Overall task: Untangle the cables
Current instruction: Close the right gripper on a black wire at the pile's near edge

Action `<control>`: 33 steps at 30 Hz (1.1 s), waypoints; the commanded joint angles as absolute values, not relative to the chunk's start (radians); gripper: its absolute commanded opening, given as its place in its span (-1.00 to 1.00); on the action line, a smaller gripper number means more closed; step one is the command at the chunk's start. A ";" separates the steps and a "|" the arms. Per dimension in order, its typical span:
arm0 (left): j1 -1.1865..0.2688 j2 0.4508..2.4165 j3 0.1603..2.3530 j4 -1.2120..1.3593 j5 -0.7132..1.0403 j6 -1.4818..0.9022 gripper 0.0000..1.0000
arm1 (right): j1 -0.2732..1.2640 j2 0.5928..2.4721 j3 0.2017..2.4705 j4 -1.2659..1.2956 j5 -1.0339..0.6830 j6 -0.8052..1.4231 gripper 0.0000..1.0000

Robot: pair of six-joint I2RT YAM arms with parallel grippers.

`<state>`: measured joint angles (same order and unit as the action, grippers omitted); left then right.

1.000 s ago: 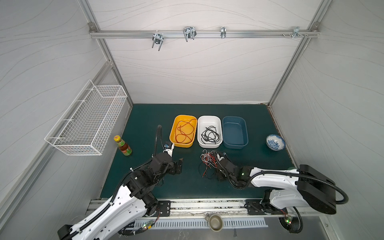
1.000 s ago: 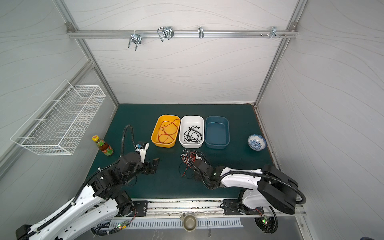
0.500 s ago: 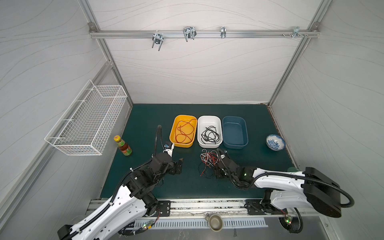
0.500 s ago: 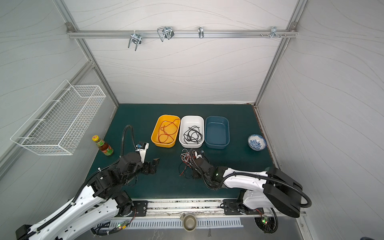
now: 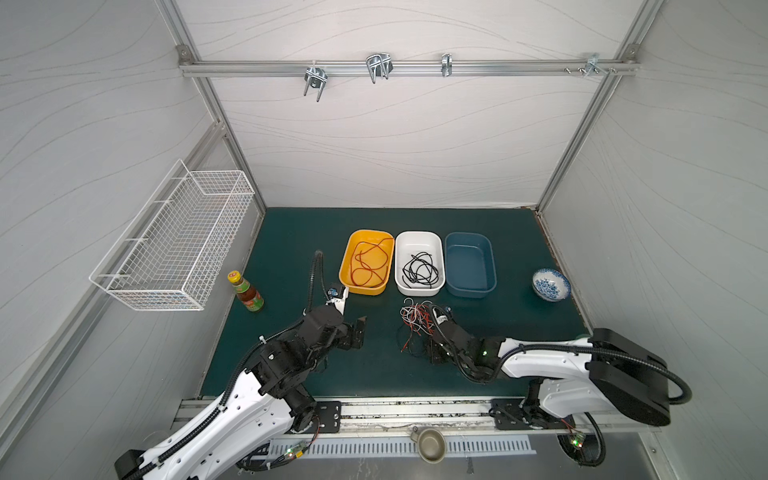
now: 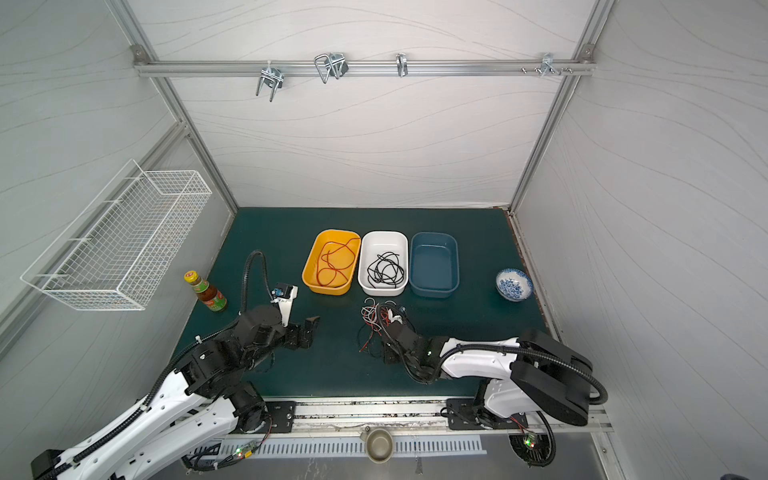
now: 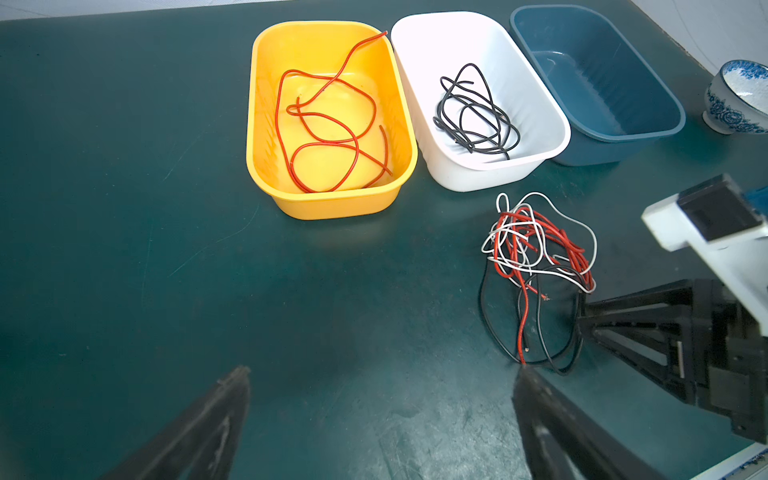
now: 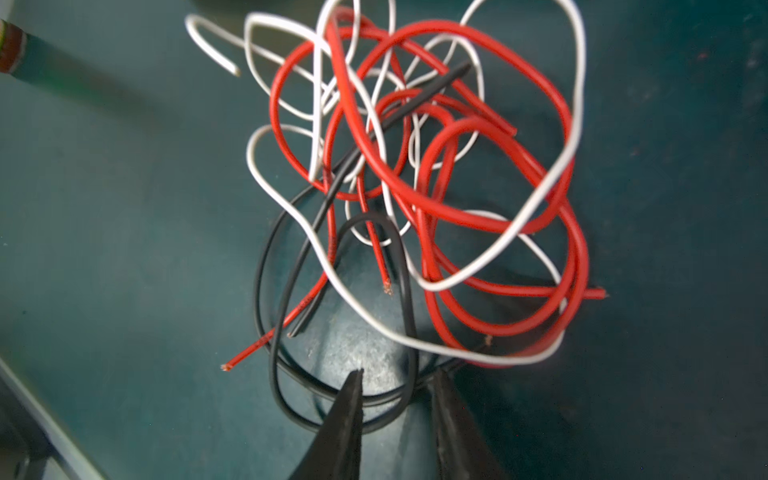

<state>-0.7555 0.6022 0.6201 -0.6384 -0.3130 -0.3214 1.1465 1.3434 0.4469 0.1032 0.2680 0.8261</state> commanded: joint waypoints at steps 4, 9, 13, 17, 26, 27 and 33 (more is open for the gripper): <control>-0.762 0.593 0.644 -0.620 -0.315 -0.323 0.99 | 1.156 1.399 0.473 0.135 0.304 0.853 -0.44; -0.762 0.592 0.643 -0.620 -0.317 -0.322 0.99 | 1.155 1.406 0.486 0.136 0.352 0.836 -0.52; -0.761 0.591 0.643 -0.620 -0.316 -0.322 0.99 | 1.155 1.431 0.511 0.117 0.381 0.814 -0.72; -0.762 0.590 0.642 -0.620 -0.318 -0.322 0.99 | 1.155 1.433 0.531 0.102 0.373 0.800 -0.95; -0.763 0.589 0.642 -0.619 -0.315 -0.323 0.99 | 1.155 1.258 0.514 0.011 0.354 0.786 -1.00; -0.764 0.590 0.642 -0.618 -0.315 -0.322 0.99 | 1.155 1.232 0.519 -0.009 0.348 0.779 -1.00; -0.763 0.591 0.643 -0.619 -0.315 -0.322 0.99 | 1.157 1.107 0.559 -0.106 0.331 0.731 -1.00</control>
<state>-0.7605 0.5964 0.6201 -0.6384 -0.3130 -0.3214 1.1484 1.1564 0.5251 -0.0288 0.3351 0.7601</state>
